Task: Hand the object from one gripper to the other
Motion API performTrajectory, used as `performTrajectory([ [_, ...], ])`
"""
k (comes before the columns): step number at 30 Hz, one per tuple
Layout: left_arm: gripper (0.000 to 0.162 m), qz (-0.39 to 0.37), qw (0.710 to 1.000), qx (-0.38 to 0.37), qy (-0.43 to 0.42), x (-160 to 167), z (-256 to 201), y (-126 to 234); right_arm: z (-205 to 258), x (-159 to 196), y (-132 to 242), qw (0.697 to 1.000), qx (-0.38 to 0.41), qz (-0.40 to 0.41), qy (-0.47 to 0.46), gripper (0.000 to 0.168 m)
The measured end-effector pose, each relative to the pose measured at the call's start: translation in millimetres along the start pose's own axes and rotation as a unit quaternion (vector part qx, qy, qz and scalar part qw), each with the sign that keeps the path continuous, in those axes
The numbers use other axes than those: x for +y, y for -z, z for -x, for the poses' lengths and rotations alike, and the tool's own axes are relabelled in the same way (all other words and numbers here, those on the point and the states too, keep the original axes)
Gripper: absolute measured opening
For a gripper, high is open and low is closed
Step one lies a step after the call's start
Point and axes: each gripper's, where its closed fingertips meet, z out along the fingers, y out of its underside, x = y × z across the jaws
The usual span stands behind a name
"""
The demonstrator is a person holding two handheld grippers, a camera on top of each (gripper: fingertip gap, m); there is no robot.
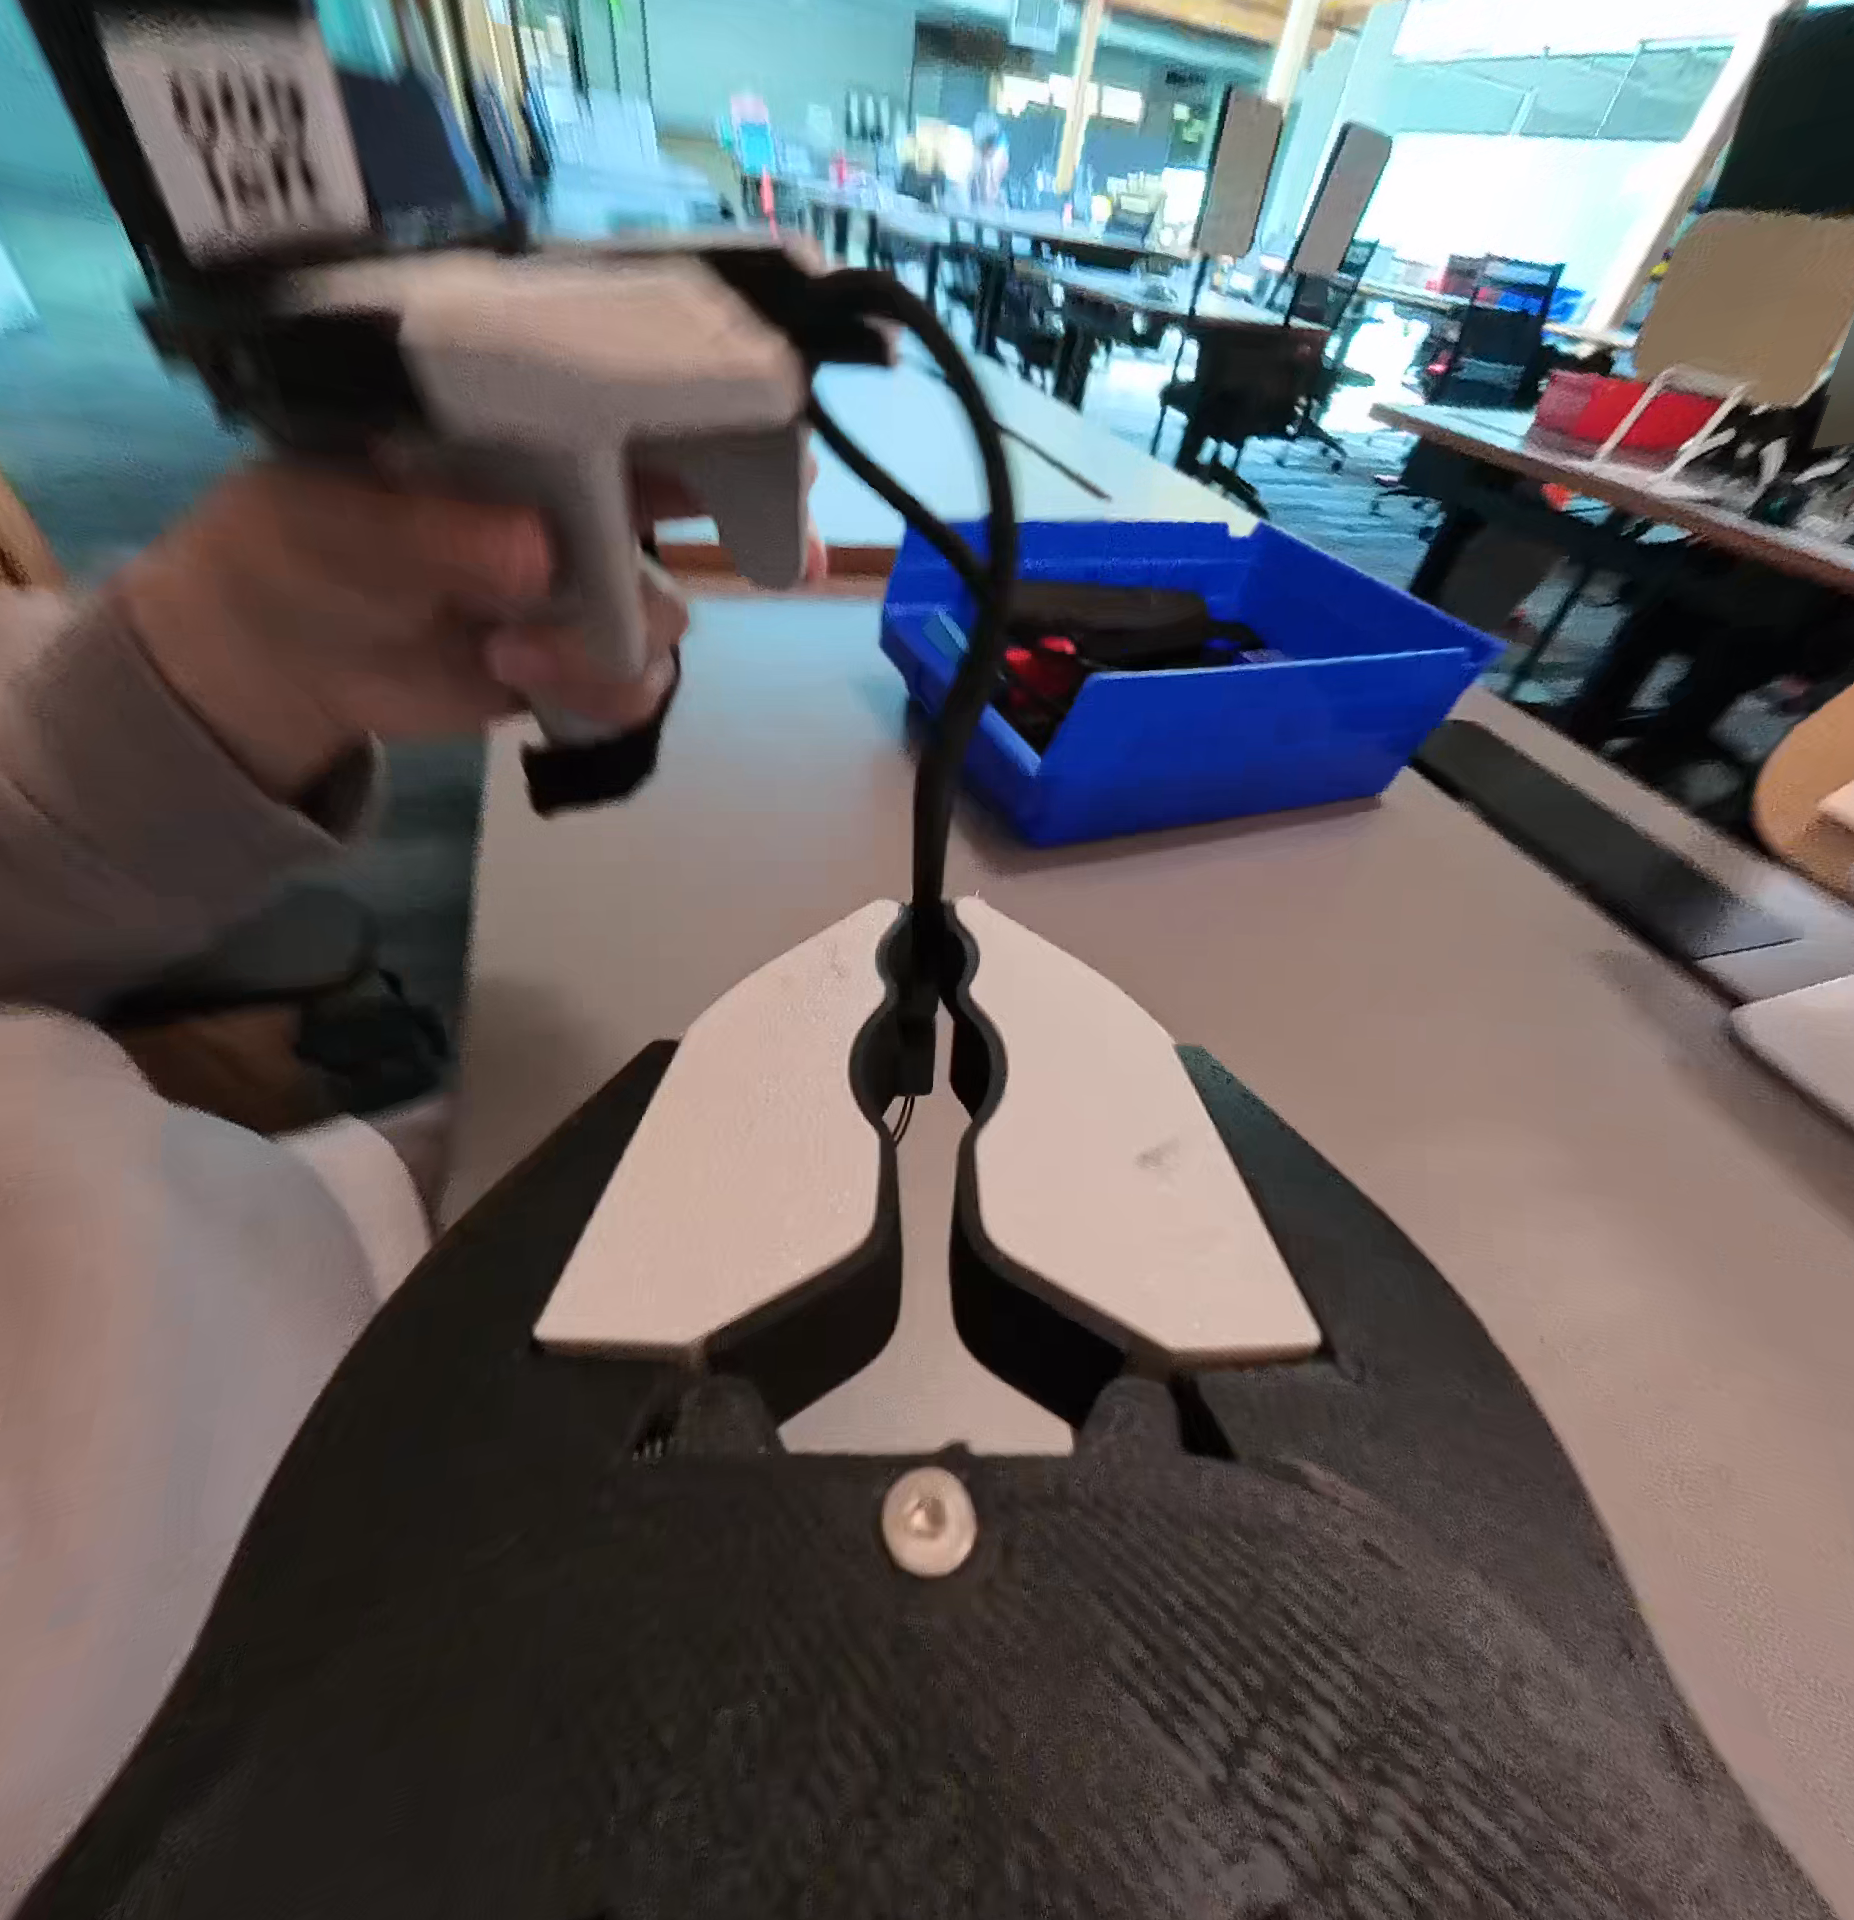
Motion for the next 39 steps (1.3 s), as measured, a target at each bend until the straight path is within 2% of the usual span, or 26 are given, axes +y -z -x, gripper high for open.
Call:
performTrajectory([
  [1, 0.022, 0.001, 1.0, 0.007, -0.023, 0.9, -4.3, -1.4, -3.0, -5.1, 3.4, 0.999, -0.008, -0.023, -0.039, 0.004],
  [4, 0.038, 0.046, 0.995, 0.03, -0.08, 15.6, -19.0, -8.7, -18.5, -24.1, 16.6, 0.985, -0.01, -0.101, -0.137, 0.004],
  [6, 0.042, 0.084, 0.992, 0.023, -0.09, 29.5, -21.7, -15.1, -26.8, -35.7, 25.9, 0.972, -0.01, -0.149, -0.179, 0.004],
  [10, 0.04, 0.127, 0.991, 0.019, -0.043, 51.0, -26.8, -26.4, -30.7, -51.8, 37.1, 0.944, -0.029, -0.216, -0.246, 0.004],
  [13, 0.037, 0.13, 0.991, 0.016, -0.026, 58.3, -29.9, -31.7, -33.4, -54.6, 39.8, 0.935, -0.029, -0.231, -0.268, 0.004],
  [17, 0.038, 0.168, 0.984, -0.014, -0.059, 66.1, -22.6, -29.9, -58.0, -52.7, 52.6, 0.924, 0.038, -0.259, -0.277, 0.004],
  [20, 0.042, 0.164, 0.982, -0.056, -0.078, 61.9, -8.5, -25.8, -78.8, -53.8, 72.1, 0.896, 0.069, -0.308, -0.312, 0.004],
  [24, 0.038, 0.106, 0.991, -0.045, -0.064, 44.9, -12.8, -26.7, -81.1, -53.0, 72.7, 0.89, 0.064, -0.314, -0.325, 0.004],
  [30, 0.032, 0.055, 0.989, -0.051, -0.13, 32.6, -22.1, -30.1, -56.7, -58.2, 54.6, 0.88, 0.004, -0.313, -0.356, 0.004],
  [39, 0.03, 0.059, 0.967, -0.08, -0.234, 36.7, -25.6, -34.9, -23.7, -58.8, 30.3, 0.874, -0.077, -0.291, -0.382, 0.004],
])
